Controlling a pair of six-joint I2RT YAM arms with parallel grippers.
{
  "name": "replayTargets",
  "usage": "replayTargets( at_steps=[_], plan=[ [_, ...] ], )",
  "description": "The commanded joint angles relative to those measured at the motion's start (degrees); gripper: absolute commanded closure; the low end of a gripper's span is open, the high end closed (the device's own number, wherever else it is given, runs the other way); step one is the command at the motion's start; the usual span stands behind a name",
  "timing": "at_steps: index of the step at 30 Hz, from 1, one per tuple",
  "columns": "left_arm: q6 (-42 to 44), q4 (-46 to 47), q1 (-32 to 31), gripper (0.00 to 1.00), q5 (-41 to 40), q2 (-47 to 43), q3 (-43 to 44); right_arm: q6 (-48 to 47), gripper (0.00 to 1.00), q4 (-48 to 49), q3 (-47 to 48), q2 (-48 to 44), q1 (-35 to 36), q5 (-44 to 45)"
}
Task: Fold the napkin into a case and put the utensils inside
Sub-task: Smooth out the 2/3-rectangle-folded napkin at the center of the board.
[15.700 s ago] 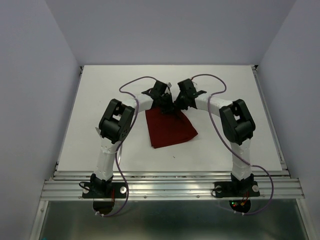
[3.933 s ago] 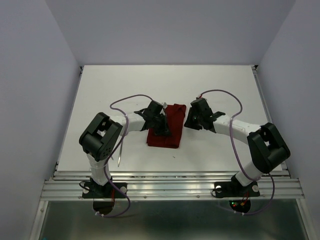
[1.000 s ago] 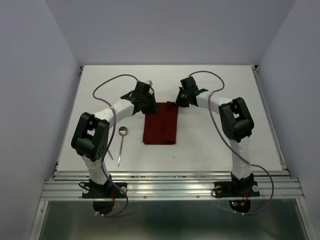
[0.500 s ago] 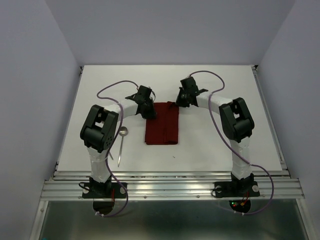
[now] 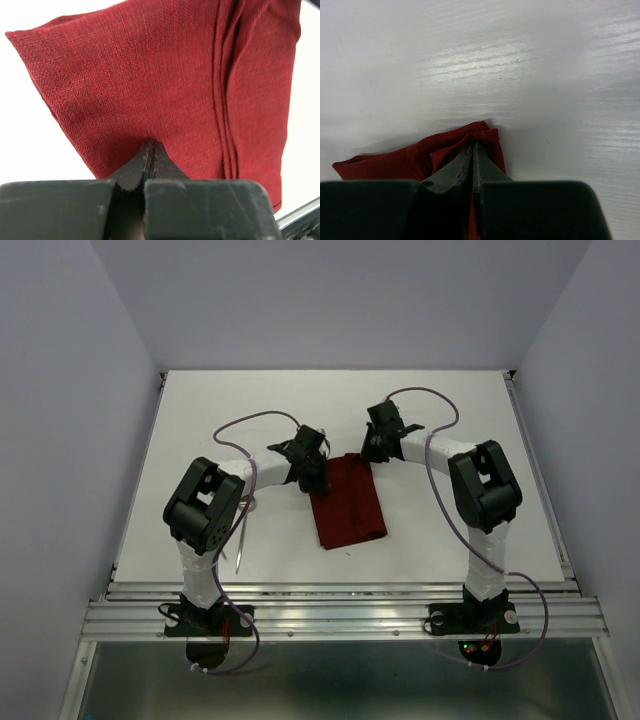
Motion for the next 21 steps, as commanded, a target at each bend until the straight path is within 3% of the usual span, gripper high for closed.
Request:
replayTargets(
  at_steps=[1,6,9,10,14,21],
  plan=[
    [3.13,-6.97,-0.1,1.0,-3.61,-3.46,3.76,-1.8,0.93,-1.58,-0.73,-2.07,0.5,1.79],
    [2.87,-6.98,0.51,0.98,-2.31,-2.5,10.44,-1.53,0.93,-1.58,-0.56,-2.43,0.5,1.53],
    [1.73,-6.72,0.6,0.8,-1.17,0.13,13.69,-1.54,0.93,-1.49,-0.29,-2.25,0.5,1.09],
    [1.47,-6.63,0.51,0.6,-0.47,0.84,14.23,-1.53,0.93,-1.58,-0.21,-2.16,0.5,0.92],
    [0.68,-5.14,0.51,0.29,1.64,4.01,16.78,-1.27,0.93,-1.49,-0.03,-2.16,0.5,0.74],
    [-0.64,-2.5,0.87,0.27,4.63,9.01,19.5,-0.74,0.93,-1.4,0.32,-2.16,0.5,-0.05]
  ],
)
